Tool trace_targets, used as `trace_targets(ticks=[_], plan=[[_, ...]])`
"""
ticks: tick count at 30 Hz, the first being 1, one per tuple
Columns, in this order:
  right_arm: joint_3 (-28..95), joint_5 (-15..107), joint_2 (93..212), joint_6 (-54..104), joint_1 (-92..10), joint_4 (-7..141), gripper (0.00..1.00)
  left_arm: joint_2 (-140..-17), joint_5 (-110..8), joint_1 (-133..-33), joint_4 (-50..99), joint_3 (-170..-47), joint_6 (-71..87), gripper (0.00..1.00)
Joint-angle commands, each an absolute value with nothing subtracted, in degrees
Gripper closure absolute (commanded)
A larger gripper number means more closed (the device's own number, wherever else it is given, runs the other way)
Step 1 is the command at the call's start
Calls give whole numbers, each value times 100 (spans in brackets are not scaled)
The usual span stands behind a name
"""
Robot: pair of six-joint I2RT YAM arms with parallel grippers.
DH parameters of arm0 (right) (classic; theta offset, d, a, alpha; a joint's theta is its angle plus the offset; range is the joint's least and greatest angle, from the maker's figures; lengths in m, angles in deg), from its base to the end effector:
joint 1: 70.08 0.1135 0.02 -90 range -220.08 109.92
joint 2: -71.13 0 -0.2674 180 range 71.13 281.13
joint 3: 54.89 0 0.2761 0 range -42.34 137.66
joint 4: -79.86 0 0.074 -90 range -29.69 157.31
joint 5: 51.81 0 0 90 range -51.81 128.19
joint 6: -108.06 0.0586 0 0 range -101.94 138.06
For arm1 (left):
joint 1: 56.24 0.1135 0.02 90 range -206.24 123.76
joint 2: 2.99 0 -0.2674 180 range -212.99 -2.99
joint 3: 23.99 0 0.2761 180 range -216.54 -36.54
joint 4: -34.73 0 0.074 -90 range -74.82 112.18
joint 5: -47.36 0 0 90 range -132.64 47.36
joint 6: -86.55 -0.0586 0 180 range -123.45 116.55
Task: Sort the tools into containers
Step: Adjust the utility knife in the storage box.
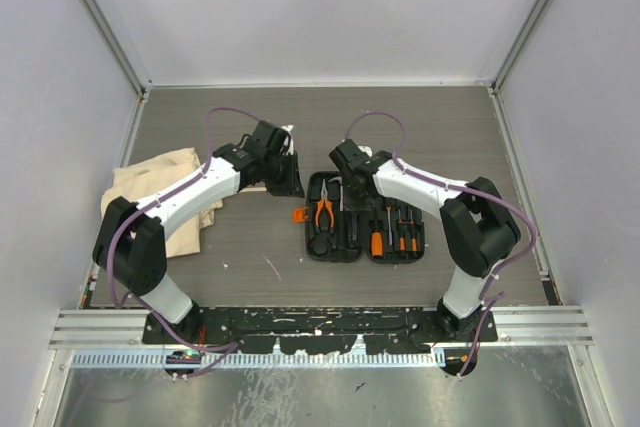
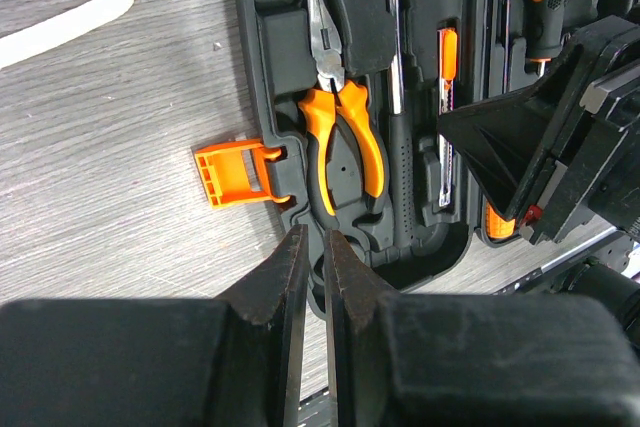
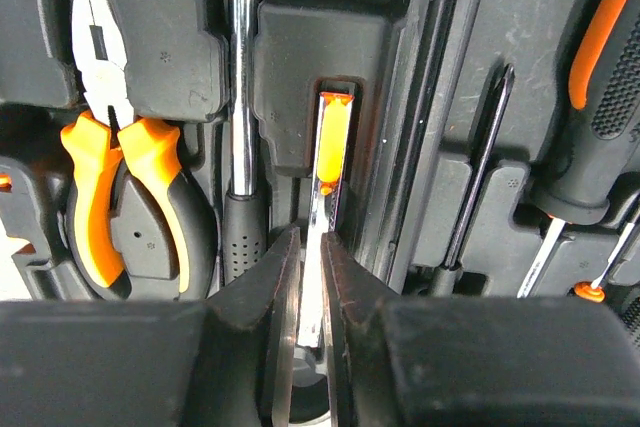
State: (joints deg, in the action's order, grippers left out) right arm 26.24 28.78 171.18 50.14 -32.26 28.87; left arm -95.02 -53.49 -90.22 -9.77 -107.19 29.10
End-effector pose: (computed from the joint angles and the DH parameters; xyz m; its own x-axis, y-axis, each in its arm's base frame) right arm 0.3006 0.2212 0.1635 -0.9263 -0.0558 -0.3726 -0.0810 0.9953 0.0523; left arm 0.3097 -0.2220 0.2328 -0.9061 -0.0265 -0.4222 0.1834 0.8747 -0.4486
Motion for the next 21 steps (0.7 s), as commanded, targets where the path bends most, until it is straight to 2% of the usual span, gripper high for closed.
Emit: trace_targets(ticks=[1,12,21], plan=[[2666,2799,17147,5119,-3199,2969,80,-9509,-5468,-8984,-761,-10753,2960,87],[2592,2777,17269,5142,-3200,2847,83,-9491,-5474,-8991,-754,-10731,2969,87],[2302,2832,17355,5150,-3201,2872,95,-9538,-5485,-8991,-749,-10777,2979,88]])
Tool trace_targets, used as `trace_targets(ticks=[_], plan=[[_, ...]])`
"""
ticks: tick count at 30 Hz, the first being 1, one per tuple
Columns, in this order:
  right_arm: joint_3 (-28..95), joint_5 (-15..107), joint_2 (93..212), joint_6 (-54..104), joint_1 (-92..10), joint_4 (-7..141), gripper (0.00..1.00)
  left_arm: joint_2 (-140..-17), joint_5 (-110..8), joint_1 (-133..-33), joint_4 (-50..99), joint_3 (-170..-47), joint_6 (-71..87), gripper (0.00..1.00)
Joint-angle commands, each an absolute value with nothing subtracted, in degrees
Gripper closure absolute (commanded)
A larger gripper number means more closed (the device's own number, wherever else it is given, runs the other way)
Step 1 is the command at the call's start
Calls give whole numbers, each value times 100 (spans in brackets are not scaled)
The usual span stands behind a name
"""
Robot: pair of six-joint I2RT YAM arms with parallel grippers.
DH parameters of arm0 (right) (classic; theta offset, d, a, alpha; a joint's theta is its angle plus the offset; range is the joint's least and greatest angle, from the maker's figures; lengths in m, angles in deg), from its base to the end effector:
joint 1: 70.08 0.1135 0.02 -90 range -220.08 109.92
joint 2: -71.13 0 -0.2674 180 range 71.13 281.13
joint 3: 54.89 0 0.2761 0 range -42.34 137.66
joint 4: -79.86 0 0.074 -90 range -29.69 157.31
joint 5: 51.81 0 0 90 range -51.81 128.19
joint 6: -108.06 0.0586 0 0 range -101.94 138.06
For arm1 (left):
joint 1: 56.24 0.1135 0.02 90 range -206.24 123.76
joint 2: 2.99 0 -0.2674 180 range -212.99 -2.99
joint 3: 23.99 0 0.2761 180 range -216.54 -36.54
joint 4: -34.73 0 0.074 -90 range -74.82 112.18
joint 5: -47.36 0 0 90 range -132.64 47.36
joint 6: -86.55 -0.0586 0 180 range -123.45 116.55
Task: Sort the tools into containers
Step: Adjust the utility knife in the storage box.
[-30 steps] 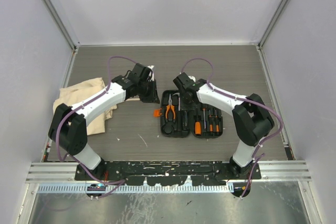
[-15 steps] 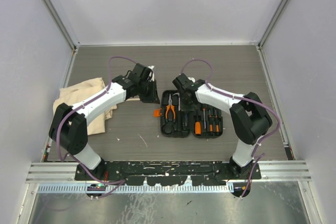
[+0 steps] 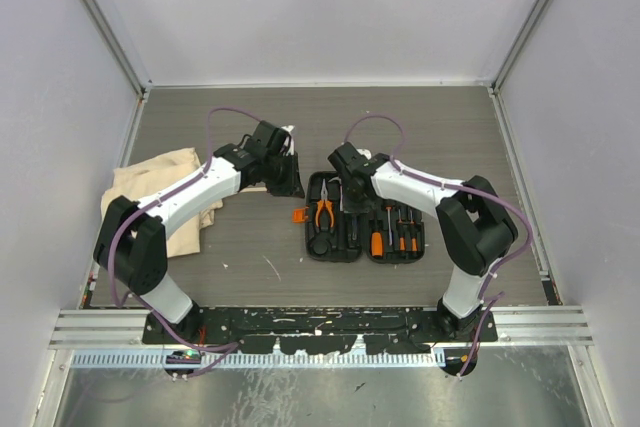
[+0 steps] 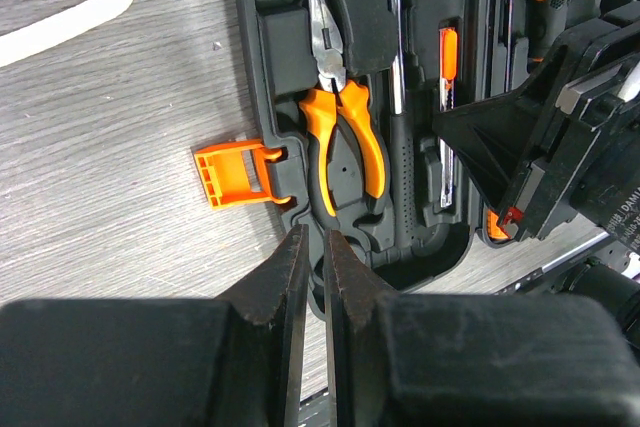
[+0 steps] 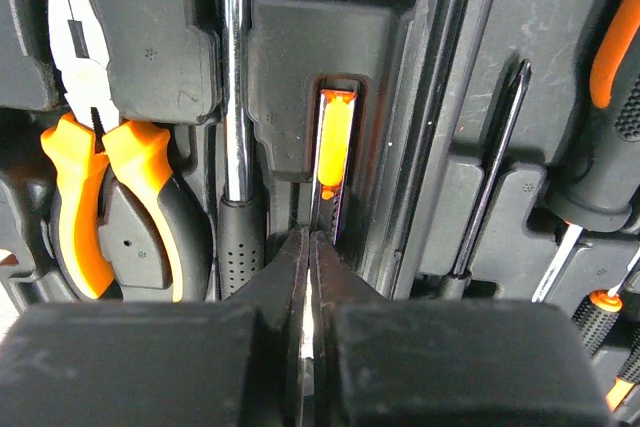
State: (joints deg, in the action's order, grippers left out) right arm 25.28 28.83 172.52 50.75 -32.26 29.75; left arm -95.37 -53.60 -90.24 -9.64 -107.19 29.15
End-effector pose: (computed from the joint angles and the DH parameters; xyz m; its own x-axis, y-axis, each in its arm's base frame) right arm 0.3000 0.2208 0.1508 -0.9344 -0.0507 -0.3526 -0.0704 0.9966 0.0432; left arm 0.3103 -0.2227 0.2308 -0.9080 -0.0255 -0.4181 0.1821 0.8748 -0.4489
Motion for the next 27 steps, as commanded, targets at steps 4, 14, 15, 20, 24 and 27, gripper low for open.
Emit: trace_targets(ticks=[4,14,15,20,24,27], plan=[[2028,2929,17410,5196,-3198,2914,99,-9561,-5502,-8991,-744,-10780,2977,88],[1594,3428,16920,5199,-3185,3540,99,-9579,-5485,-8991,-767,-10780,2959,88],[1684,3466,16834,5167,-3186,3577,99,-9578,-5481,-8986,-776,-10802,2954,88],[2170,3351,16466,5094,-3190,3504,93,-9538,-5447,-8993,-797,-10843,2950,88],[2566,3029,16254,5008,-3197,3276,88,-9528,-5416,-8986,-833,-10872,2942,87],[2743,2972,16117,4969,-3241,3194,84,-9532,-5415,-8986,-841,-10886,2933,87]])
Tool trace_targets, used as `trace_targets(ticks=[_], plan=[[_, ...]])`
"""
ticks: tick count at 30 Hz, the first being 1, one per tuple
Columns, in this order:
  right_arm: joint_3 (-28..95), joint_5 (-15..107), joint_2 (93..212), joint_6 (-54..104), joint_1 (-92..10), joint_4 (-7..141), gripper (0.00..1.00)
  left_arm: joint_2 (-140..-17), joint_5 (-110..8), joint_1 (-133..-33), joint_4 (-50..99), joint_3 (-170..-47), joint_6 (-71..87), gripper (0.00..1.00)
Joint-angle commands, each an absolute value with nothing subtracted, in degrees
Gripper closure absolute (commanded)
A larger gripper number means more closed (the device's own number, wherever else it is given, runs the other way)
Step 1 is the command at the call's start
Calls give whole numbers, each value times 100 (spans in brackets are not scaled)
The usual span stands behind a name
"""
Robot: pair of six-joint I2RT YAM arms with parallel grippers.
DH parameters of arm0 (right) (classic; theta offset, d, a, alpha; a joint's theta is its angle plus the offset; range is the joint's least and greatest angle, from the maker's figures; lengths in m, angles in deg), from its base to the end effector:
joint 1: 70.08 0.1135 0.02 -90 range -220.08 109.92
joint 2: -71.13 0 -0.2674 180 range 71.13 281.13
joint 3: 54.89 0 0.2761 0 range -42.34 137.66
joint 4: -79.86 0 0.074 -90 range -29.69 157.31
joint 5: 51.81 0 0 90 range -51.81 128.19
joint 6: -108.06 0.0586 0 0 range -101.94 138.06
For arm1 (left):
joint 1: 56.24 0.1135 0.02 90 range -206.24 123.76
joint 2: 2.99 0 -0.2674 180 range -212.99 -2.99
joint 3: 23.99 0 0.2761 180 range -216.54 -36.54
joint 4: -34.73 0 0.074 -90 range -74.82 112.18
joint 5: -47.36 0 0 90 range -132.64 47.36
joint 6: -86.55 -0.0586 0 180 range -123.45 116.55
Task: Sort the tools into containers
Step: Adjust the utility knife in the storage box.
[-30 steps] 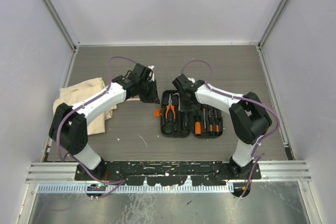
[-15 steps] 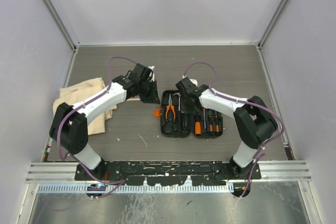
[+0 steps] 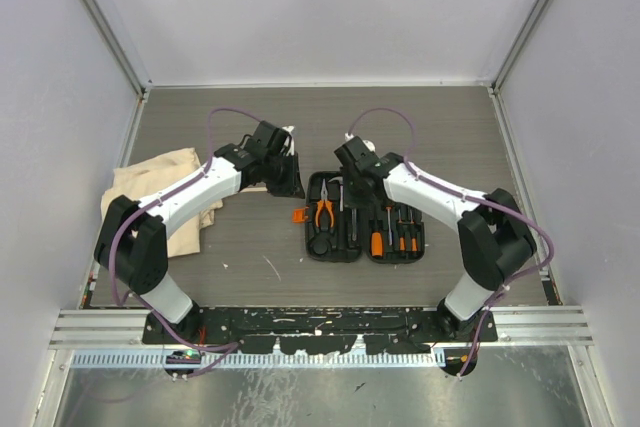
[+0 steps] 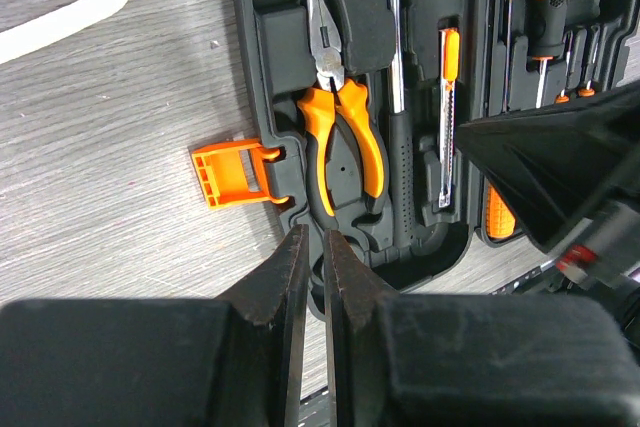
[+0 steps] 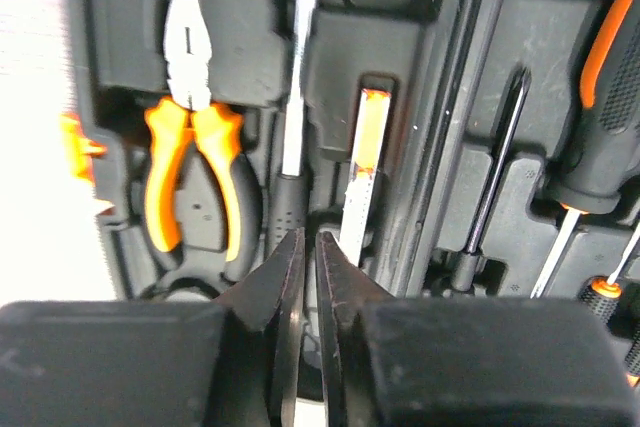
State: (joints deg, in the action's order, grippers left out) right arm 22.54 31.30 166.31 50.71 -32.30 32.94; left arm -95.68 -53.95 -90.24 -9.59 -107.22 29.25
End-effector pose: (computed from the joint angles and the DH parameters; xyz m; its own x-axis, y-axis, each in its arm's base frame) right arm 0.2917 0.2172 0.1762 -0.9077 -0.0259 -0.4187 -0.0925 0.9859 0.1395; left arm 0.3107 -0.2235 0.2292 -0.9110 -0.0245 -0.4118 0.1809 0.8733 -0.4524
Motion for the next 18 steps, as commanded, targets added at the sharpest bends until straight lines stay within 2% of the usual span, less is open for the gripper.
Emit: trace_targets(ticks=[1,8,13,18], plan=[[2762,2953,16083,4965,-3259,3182,83,-9532,-5408,-8988,-841,-10899,2925,87],[2495,2839,15951,4976,-3686,3162,82,-9510,-5390,-8991,-885,-10908,2910,87],[2106,3358,15957,4809,-4207,3566,76,-9476,-5347,-8991,-921,-10880,2872,86],[1914,3788,16227,4636,-4320,3814,74,-9453,-5326,-8986,-900,-10850,2880,84]])
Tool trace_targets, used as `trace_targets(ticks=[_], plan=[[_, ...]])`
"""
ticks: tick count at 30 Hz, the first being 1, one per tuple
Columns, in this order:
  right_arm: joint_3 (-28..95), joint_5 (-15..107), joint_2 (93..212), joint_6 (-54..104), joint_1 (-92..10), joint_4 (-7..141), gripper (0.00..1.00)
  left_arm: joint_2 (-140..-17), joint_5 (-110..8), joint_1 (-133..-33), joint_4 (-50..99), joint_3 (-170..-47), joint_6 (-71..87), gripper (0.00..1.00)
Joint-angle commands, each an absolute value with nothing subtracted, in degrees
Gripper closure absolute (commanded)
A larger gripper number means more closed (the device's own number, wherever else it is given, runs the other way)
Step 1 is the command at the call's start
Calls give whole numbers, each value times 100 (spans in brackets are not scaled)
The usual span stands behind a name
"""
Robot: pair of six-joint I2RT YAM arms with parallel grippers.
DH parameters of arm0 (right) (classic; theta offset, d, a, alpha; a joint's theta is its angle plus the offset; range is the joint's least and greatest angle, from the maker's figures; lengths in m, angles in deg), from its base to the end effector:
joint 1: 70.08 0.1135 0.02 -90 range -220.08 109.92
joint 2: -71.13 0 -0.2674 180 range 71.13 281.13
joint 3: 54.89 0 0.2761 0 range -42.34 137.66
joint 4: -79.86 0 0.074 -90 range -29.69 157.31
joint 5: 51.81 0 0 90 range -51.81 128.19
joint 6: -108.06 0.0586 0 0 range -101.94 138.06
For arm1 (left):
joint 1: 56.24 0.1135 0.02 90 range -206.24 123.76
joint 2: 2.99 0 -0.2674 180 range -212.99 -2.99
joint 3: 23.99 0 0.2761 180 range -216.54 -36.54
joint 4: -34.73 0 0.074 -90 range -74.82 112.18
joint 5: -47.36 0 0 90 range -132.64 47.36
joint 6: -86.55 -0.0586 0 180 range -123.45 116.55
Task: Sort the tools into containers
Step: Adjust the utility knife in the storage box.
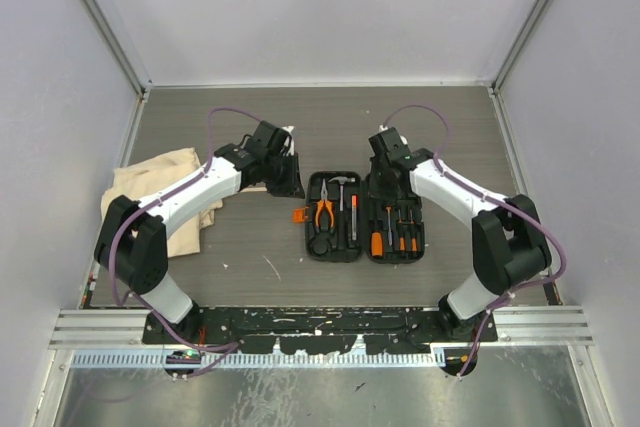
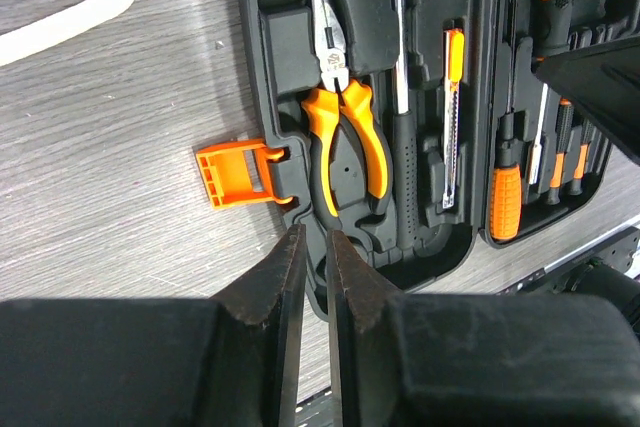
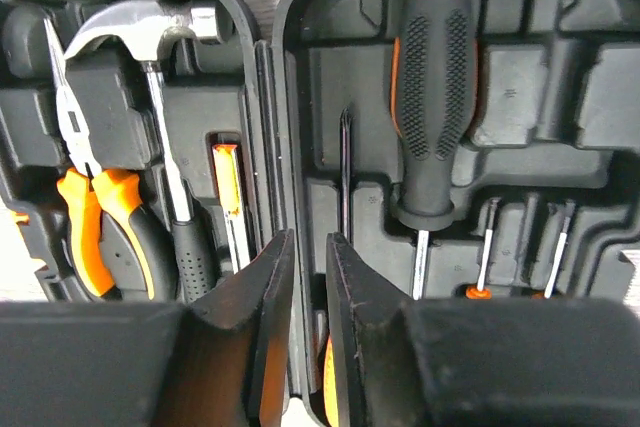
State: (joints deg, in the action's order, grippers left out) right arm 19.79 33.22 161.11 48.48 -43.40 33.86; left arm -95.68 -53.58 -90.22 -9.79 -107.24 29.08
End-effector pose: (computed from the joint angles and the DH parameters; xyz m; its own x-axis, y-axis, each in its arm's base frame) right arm 0.3148 0.1525 0.1919 -0.8835 0.1206 -0.4526 0.0432 0.9832 0.1776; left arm 0.3108 -0.2229 0.2290 -0.9102 -0.0232 -0.4135 0.1801 0.8768 -0.4458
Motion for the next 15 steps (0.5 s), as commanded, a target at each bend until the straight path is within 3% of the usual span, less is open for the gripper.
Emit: trace_targets(ticks=[1,15], plan=[[1873,3879,16266,4622,-4326,3897,74,-9457,-5321,-8990,-895,-10841,2882,84],[1635,4816,16788,4317,-4228,4347,75,-9369,-5187,-8990,-933,-10714,2845,85]])
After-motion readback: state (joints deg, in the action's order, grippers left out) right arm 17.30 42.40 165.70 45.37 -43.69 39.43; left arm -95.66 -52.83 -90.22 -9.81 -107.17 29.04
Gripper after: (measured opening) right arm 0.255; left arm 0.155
